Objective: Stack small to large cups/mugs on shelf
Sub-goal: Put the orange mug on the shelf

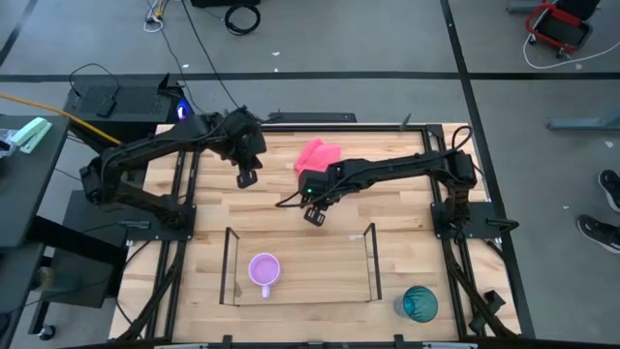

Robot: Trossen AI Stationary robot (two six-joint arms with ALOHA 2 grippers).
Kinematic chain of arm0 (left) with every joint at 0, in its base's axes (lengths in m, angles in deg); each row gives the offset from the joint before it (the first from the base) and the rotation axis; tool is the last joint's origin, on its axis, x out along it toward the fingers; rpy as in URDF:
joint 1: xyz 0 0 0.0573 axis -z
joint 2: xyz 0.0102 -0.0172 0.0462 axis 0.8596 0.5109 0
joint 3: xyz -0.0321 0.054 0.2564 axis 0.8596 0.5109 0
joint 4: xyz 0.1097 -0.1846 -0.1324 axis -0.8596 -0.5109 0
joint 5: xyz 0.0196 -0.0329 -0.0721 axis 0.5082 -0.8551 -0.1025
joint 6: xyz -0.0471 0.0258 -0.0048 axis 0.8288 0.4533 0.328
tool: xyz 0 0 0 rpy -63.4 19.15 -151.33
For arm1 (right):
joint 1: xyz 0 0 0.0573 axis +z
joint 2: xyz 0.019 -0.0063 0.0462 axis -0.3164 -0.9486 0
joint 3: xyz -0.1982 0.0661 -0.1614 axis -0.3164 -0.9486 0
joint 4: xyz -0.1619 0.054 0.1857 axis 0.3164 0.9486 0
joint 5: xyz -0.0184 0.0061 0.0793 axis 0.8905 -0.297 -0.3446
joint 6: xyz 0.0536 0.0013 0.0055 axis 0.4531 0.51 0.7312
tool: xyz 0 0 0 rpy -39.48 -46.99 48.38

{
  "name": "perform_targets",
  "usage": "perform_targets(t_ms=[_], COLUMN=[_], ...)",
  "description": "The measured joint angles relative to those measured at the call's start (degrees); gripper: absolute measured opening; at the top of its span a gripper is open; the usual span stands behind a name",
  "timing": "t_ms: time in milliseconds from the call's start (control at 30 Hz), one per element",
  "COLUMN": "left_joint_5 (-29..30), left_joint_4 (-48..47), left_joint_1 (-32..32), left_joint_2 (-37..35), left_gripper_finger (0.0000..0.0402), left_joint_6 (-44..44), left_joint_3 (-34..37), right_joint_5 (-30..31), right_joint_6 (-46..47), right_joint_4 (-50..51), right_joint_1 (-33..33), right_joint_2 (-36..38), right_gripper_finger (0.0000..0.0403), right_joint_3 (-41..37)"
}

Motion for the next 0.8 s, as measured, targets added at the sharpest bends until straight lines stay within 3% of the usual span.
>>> perform_targets(t_ms=[233,500,800], left_joint_5=[0.0,0.0,0.0], left_joint_4=[2.1,4.7,5.5], left_joint_1=[5.6,11.5,14.8], left_joint_2=[0.0,0.0,0.0], left_gripper_finger=[0.0008,0.0025,0.0008], left_joint_6=[1.5,3.0,3.2], left_joint_3=[0.0,0.0,0.0], right_joint_5=[0.2,0.3,-1.0], right_joint_6=[0.7,-0.1,-2.1], right_joint_4=[-0.7,-3.0,-4.2], right_joint_1=[-1.5,-2.4,-2.5], right_joint_2=[-1.1,-3.0,-3.2], right_gripper_finger=[0.0011,0.0011,0.0016], right_joint_3=[0.0,0.2,0.2])
